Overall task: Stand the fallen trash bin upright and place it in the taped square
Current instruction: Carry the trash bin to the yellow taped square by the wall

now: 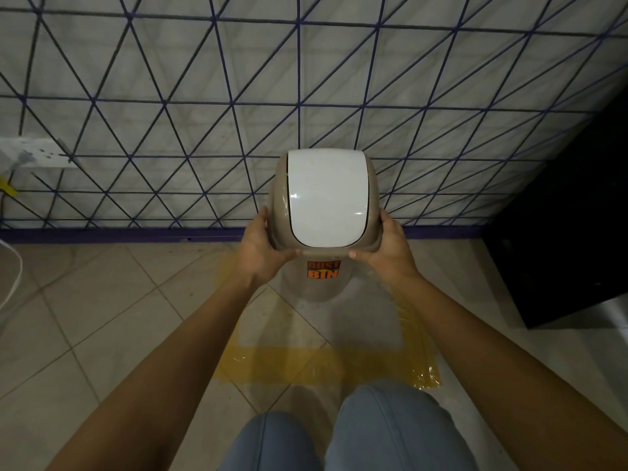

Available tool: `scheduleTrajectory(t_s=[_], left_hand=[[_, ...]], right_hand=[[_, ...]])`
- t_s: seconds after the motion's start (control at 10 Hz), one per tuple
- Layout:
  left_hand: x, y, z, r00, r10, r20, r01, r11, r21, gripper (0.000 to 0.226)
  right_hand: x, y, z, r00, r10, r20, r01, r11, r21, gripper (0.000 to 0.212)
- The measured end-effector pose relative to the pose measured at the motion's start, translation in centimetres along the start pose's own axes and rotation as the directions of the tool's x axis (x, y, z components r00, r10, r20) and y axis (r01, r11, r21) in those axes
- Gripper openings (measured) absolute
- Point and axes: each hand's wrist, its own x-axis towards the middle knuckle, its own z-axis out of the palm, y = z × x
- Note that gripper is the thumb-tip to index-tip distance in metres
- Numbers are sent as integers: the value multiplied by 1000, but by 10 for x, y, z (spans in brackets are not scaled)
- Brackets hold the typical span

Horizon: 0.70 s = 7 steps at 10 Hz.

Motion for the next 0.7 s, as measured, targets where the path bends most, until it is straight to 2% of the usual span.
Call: scheduleTrajectory(t_s=[0.1, 0.3, 0.5, 0.6, 0.7], left_hand=[[2, -1, 3, 999, 48, -15, -47, 996, 79, 89], [9, -1, 4, 1000, -5, -25, 8, 991, 134, 86], [6, 0, 9, 997, 3, -71, 12, 979, 202, 80], [-5, -7, 15, 995, -11, -98, 36, 966, 255, 74], [-9, -5, 18, 989, -5, -151, 46, 962, 269, 70]], right_hand=[[0, 0, 2, 1000, 0, -20, 0, 1000, -3, 103], [2, -2, 4, 999, 31, -38, -31, 999, -9, 101], [1, -5, 0, 998, 47, -28, -49, 996, -75, 102], [-9, 0, 0, 993, 113, 12, -111, 985, -132, 110], [-8, -8, -3, 988, 153, 19, -148, 977, -154, 101]])
